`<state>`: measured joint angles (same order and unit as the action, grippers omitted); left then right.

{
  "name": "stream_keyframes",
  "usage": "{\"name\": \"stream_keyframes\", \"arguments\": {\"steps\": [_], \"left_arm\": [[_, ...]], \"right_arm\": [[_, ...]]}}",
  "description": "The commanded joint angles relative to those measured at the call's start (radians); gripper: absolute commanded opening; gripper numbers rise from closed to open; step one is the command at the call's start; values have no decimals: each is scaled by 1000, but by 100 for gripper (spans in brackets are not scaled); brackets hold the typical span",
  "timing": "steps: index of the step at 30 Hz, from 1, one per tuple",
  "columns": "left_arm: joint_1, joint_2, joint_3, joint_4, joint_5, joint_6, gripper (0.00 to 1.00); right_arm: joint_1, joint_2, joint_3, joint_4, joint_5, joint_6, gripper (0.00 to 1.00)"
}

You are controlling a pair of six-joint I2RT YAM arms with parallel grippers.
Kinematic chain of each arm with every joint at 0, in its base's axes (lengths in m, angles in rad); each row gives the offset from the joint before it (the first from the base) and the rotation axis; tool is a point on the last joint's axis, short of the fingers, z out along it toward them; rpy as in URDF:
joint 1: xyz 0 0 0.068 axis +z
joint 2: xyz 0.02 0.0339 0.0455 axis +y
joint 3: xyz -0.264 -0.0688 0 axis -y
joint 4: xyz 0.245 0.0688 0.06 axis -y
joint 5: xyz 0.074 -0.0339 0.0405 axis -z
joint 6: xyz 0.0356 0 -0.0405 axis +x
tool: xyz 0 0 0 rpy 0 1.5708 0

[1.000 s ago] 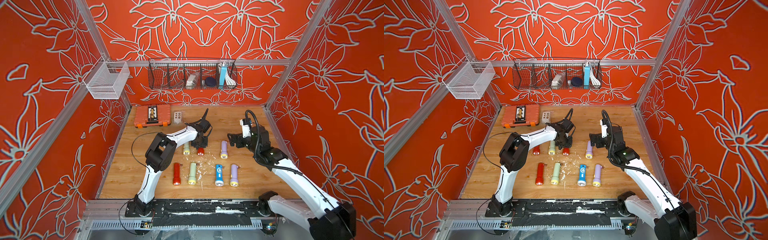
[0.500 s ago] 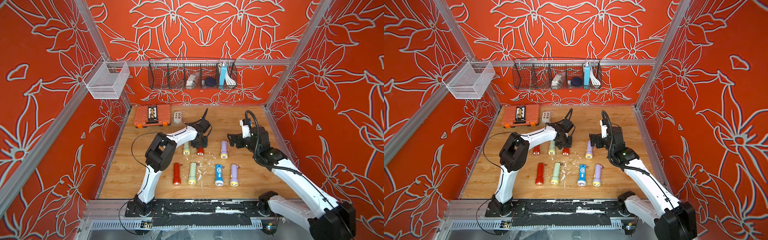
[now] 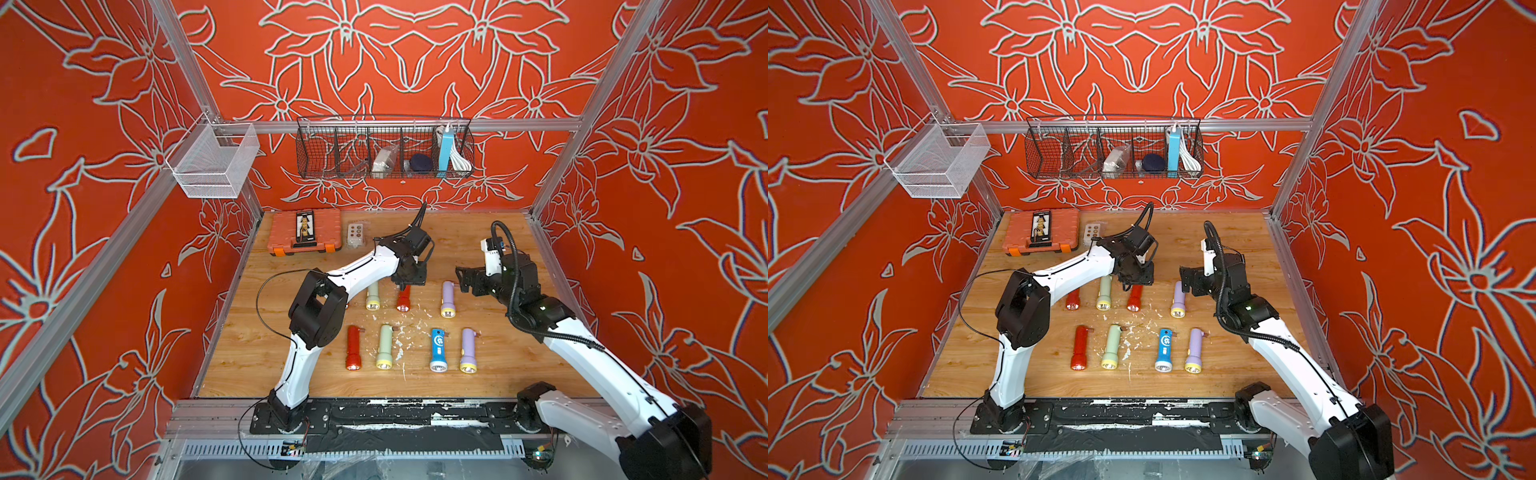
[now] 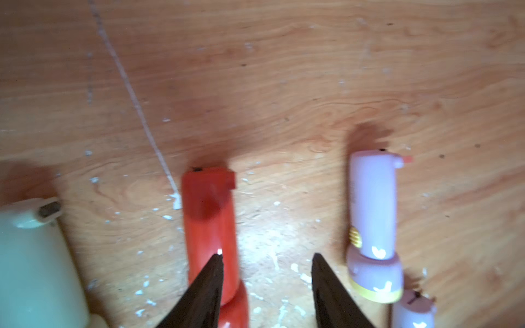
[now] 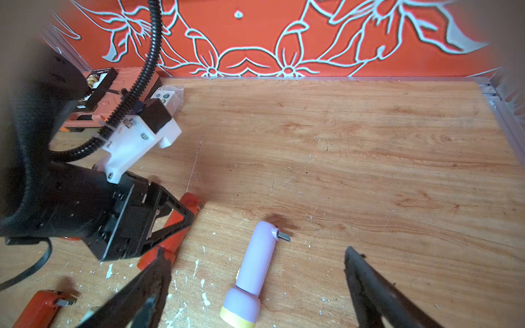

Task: Close the plug at the bottom of the flashlight
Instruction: Place the flashlight at the center of the board, then pick up the flashlight from the center of the board.

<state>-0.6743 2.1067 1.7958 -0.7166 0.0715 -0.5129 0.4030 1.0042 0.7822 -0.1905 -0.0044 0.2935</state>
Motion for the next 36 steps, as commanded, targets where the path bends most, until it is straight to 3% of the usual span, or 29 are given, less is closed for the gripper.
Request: {"name": "stream_keyframes", "arguments": {"steps": [1, 6, 8, 19, 21, 28, 36], "left_arm": [[-22, 3, 51, -15, 21, 13, 52], [-40, 56, 133, -23, 58, 19, 54], [-49, 81, 170, -35, 72, 24, 64], [-111, 224, 339, -112, 82, 57, 67], [-118, 251, 368, -132, 85, 67, 82], [-133, 304, 387, -152, 83, 70, 80], [-142, 373, 436, -180, 86, 81, 68]], "right_arm": [[-9, -38, -18, -13, 51, 40, 98], [-10, -96, -44, -45, 95, 86, 98], [-14, -128, -58, -64, 128, 94, 98], [-23, -220, -83, -101, 170, 93, 98], [-23, -222, -86, -104, 171, 94, 98], [-24, -233, -92, -99, 163, 89, 98], [-26, -243, -95, -99, 163, 90, 98]]}}
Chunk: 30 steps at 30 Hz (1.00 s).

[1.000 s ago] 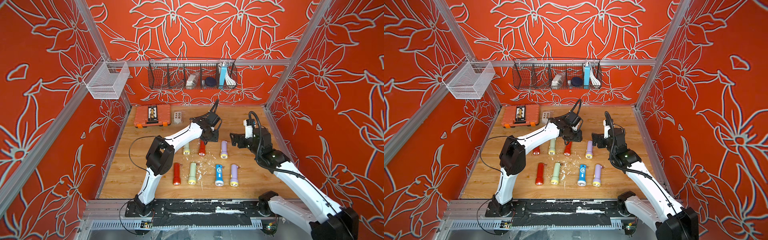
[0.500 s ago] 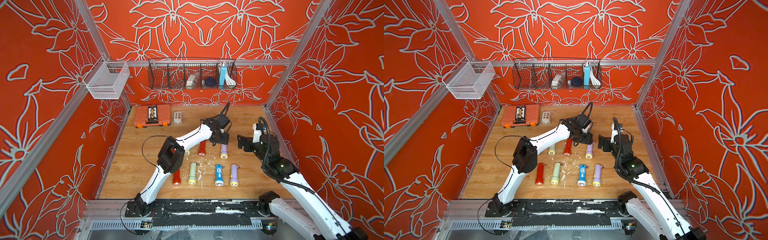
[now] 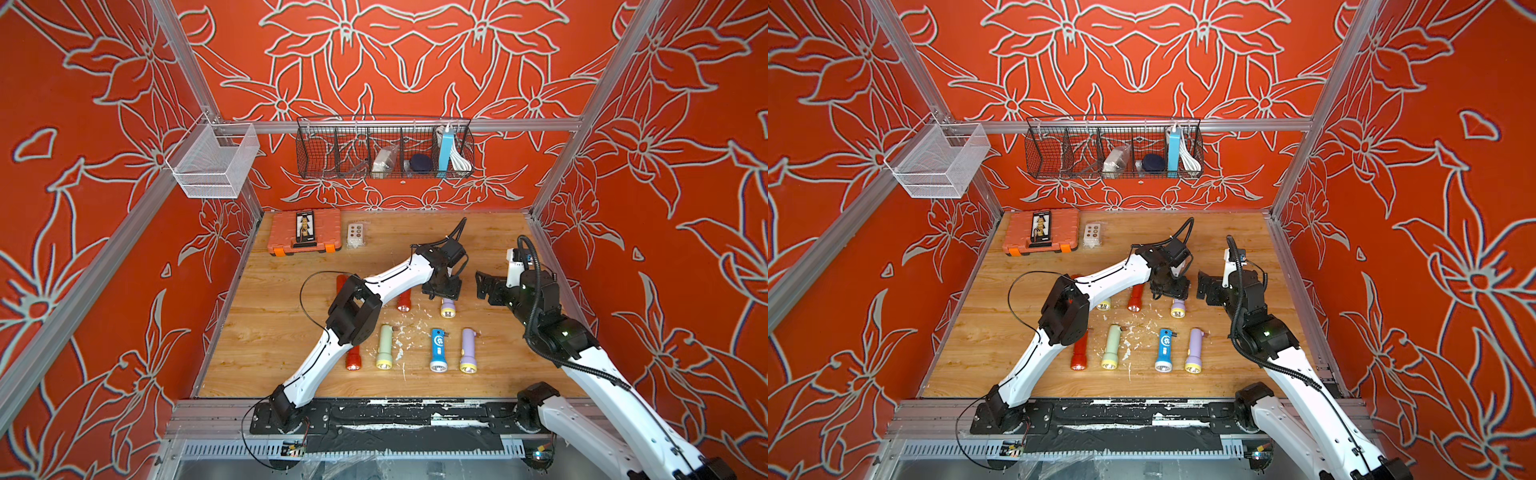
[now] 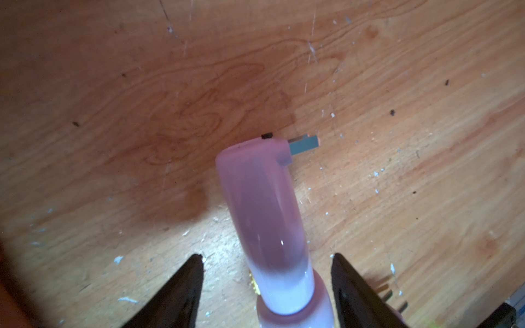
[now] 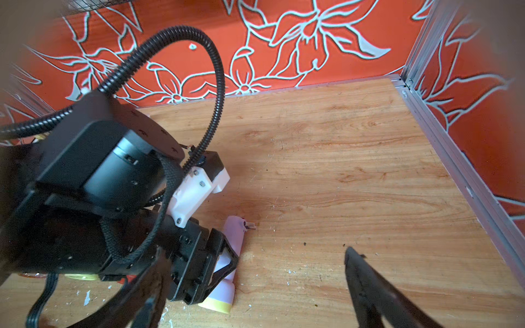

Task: Close the plug at the bottom of the flashlight
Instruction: Pick up the flashlight from the center of the board.

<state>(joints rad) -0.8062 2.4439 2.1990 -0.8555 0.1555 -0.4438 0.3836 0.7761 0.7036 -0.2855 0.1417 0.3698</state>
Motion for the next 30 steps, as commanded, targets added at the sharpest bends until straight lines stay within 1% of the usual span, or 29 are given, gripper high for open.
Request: {"name": "stream_keyframes", "arguments": {"steps": [1, 6, 18, 20, 22, 23, 27, 30], "left_arm": [[-12, 46, 44, -48, 3, 17, 65], [-20, 88, 91, -82, -10, 33, 61], [-24, 137, 96, -111, -19, 34, 43], [-24, 137, 97, -108, -17, 33, 38], [-24, 128, 97, -100, -15, 32, 31], [-24, 122, 96, -94, -12, 30, 30], [-11, 63, 82, -48, 13, 18, 20], [10, -6, 45, 3, 48, 6, 6]], "right_arm": [[-7, -18, -14, -5, 18, 14, 98], [-8, -33, -15, -6, 22, 13, 98], [-12, -56, -29, -4, 44, 18, 98], [-12, -58, -30, -4, 47, 19, 98], [-14, -59, -27, -3, 48, 21, 98], [-14, -59, -27, -2, 48, 21, 98], [-15, -56, -14, 5, 56, 30, 98], [-16, -52, 5, 12, 64, 30, 98]]}}
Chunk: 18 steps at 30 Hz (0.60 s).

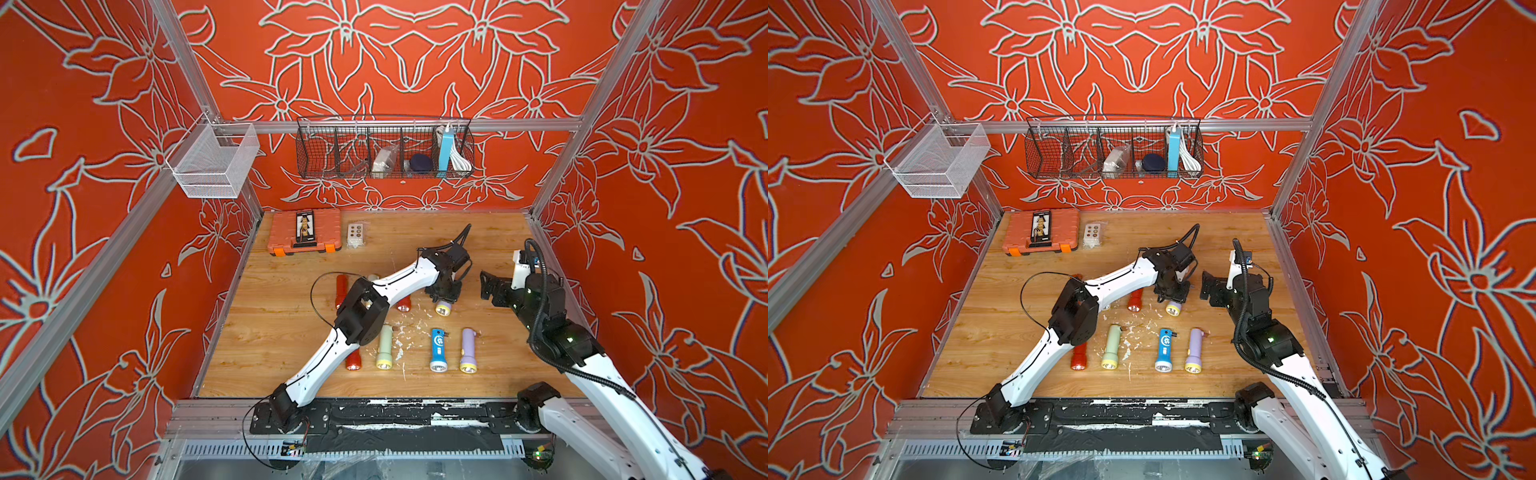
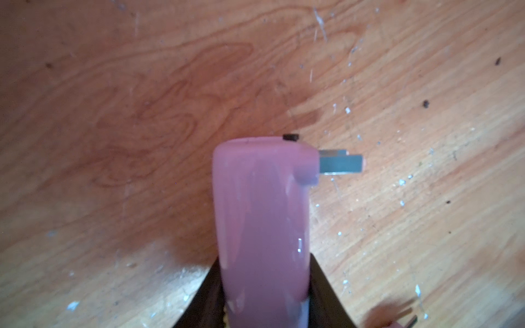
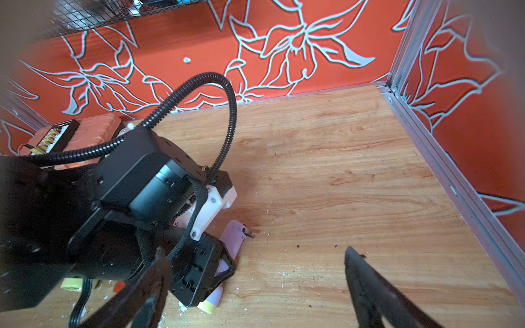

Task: Close the plug at the bottom of the flashlight
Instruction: Pick up the flashlight from the center of the board.

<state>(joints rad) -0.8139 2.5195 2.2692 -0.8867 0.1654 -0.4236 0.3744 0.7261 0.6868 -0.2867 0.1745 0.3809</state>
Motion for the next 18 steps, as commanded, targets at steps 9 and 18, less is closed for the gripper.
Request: {"name": "stream_keyframes", "arguments": {"steps": [9, 18], "left_arm": [[85, -400, -311, 247, 92, 18, 0], [139, -772, -786, 565, 113, 60, 0]], "right_arm": [[-9, 27, 70, 40, 75, -6, 98], [-9, 142, 161, 85, -94, -61, 98]]}}
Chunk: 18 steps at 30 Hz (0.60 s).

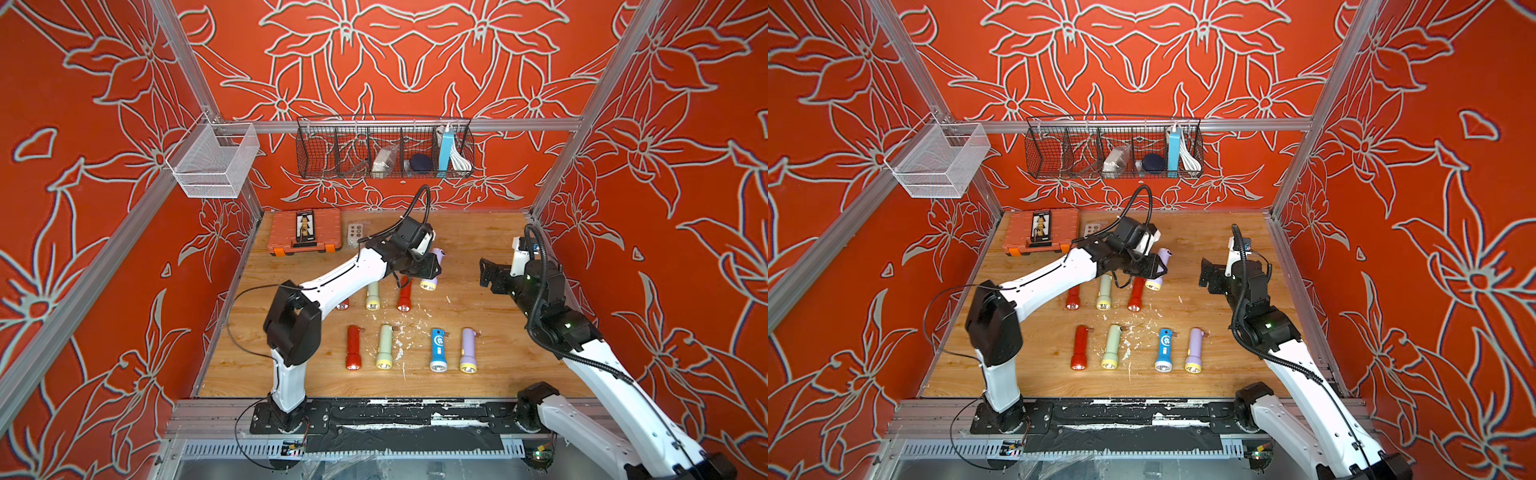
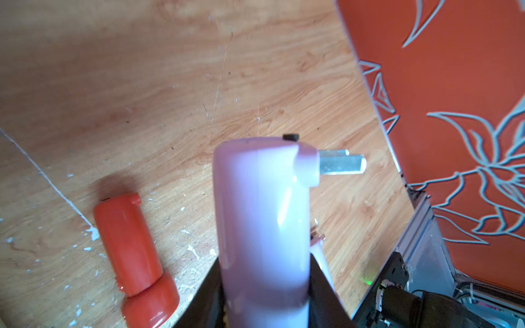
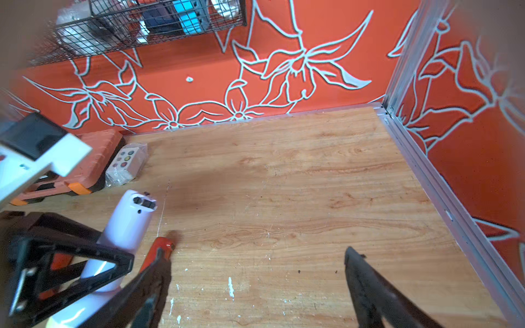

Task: Close the plug at the bottom of the flashlight
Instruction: Pick up the flashlight from the center of the board.

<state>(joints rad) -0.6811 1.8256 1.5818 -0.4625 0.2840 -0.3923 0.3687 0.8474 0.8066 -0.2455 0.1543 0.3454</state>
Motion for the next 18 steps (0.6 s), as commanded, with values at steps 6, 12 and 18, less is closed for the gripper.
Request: {"name": "stream_keyframes", "arguments": {"steps": [6, 12, 18], "left_arm": [[57, -292, -305, 280, -27, 81, 0], [108, -498, -526, 451, 20, 236, 0], [149, -697, -784, 704, 109, 410, 0]], "right_arm": [[-4, 121, 121, 82, -275, -53, 96], [-4, 232, 231, 89, -493, -76, 94], [-4, 349, 340, 107, -811, -105, 92]]}}
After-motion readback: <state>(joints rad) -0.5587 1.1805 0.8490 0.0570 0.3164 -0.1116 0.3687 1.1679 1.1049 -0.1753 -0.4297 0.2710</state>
